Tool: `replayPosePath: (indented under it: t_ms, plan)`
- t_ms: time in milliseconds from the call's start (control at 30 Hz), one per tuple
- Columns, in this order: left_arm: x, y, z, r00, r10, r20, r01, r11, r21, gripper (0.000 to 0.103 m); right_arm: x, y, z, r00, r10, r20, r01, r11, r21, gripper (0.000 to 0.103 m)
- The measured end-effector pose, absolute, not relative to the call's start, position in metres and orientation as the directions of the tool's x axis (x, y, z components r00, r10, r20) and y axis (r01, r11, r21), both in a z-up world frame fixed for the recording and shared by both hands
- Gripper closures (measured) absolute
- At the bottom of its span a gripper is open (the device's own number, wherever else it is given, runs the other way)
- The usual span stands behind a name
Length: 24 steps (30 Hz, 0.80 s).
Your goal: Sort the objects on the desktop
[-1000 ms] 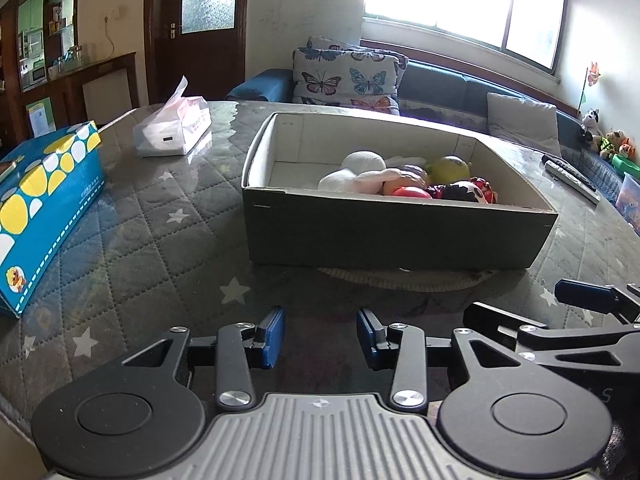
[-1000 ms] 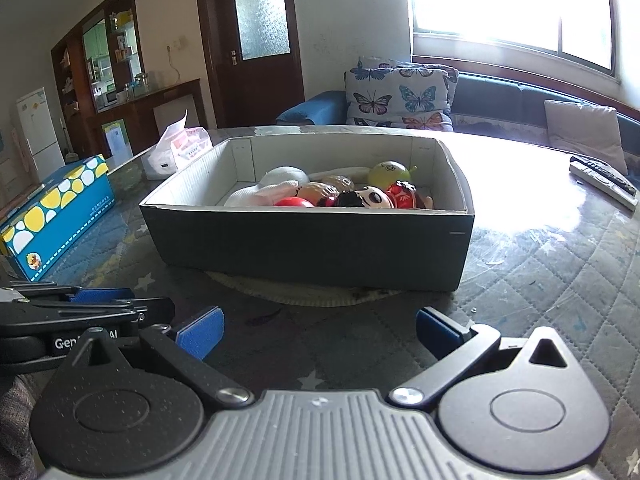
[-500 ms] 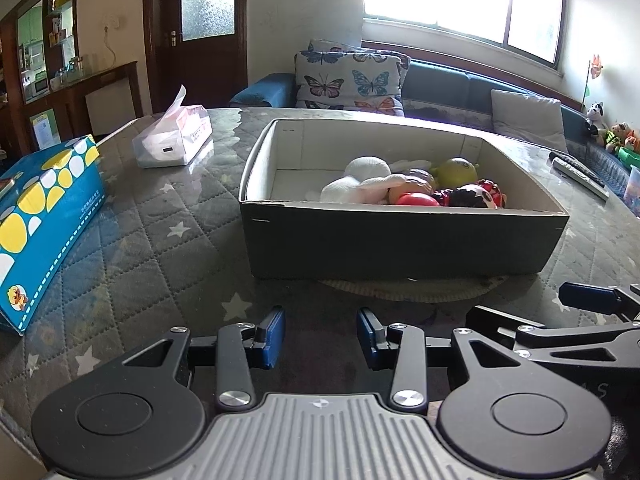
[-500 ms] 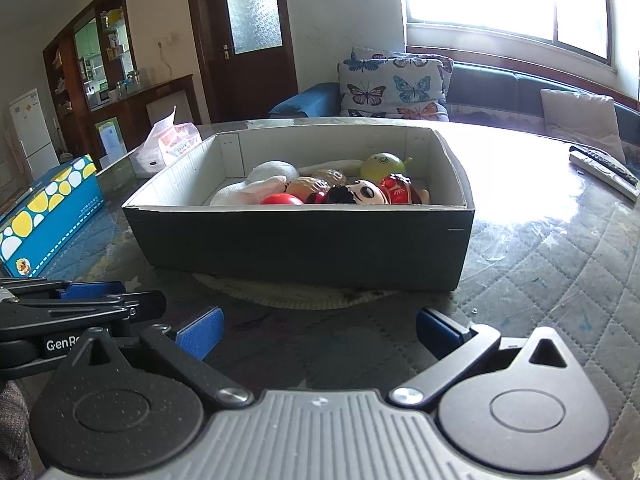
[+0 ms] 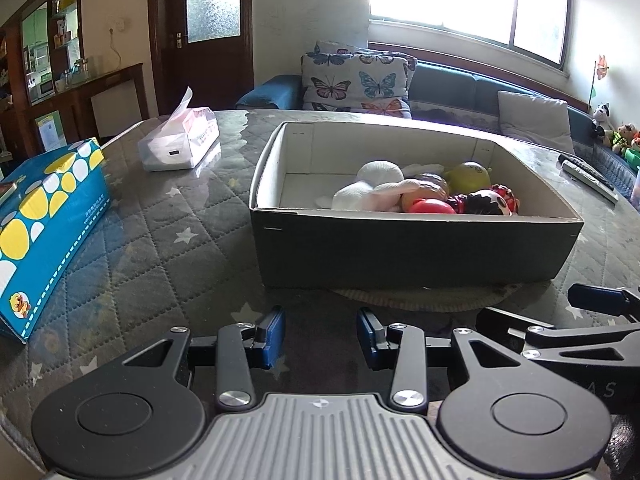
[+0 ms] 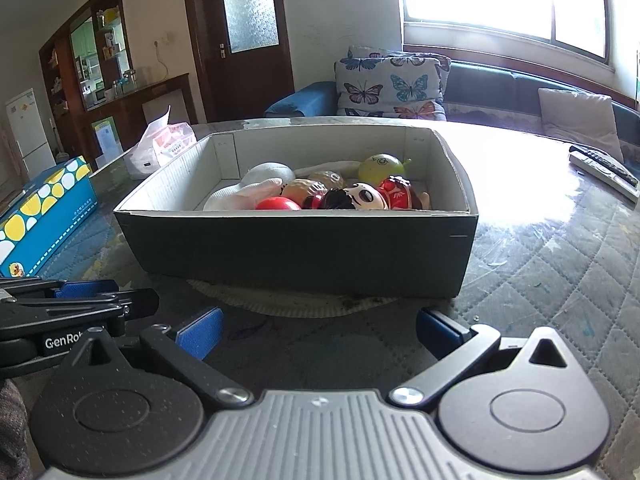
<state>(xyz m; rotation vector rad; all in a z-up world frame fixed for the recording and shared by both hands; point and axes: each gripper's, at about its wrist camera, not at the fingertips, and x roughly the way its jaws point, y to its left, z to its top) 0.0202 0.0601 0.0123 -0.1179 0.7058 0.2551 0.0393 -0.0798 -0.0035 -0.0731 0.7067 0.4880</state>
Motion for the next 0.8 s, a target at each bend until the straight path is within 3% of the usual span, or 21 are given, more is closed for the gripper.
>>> replayPosePath:
  t_ms: [800]
  plan:
    - [0.035,0.06,0.014,0.738,0.197,-0.645,-0.263,0.965,-0.006,0.062,0.05,-0.075,-0.002,0.651,0.417,-0.634,-0.452,0.884,0.118,0.0]
